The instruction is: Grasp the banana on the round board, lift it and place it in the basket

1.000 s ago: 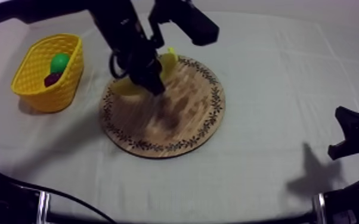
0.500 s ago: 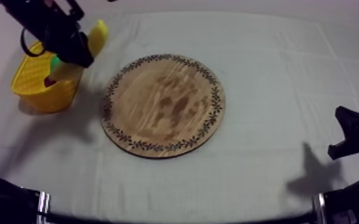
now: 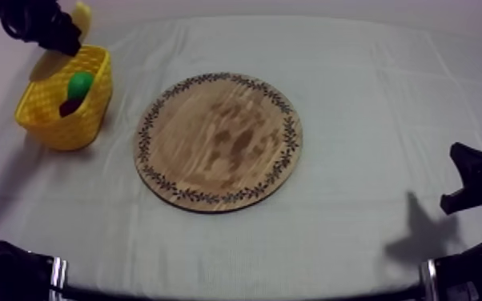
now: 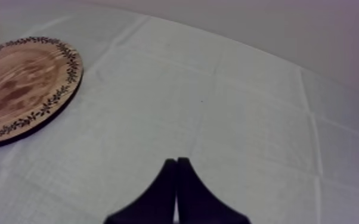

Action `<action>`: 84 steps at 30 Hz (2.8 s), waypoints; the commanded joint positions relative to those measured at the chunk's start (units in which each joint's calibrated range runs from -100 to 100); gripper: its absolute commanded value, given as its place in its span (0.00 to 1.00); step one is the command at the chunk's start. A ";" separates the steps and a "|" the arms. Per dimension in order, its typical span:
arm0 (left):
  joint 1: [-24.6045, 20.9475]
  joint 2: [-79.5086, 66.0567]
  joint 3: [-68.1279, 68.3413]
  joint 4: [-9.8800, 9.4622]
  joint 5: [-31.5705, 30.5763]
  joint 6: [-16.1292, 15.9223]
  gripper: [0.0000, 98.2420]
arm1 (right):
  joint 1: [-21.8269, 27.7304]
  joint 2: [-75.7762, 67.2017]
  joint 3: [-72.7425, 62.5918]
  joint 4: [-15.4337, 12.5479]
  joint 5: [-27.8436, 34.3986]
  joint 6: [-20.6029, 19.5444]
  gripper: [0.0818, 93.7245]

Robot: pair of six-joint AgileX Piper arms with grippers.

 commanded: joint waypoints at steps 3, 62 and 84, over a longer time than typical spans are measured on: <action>-1.79 2.80 -5.14 -0.29 -1.09 0.23 0.03 | 0.00 0.00 -0.03 0.00 0.00 0.00 0.00; -13.13 23.46 4.88 -2.40 -30.52 0.06 0.15 | 0.00 0.00 -0.03 0.00 0.00 0.00 0.00; -13.76 18.18 3.54 -1.66 -25.43 2.19 0.72 | 0.00 0.00 -0.03 0.00 0.00 0.00 0.00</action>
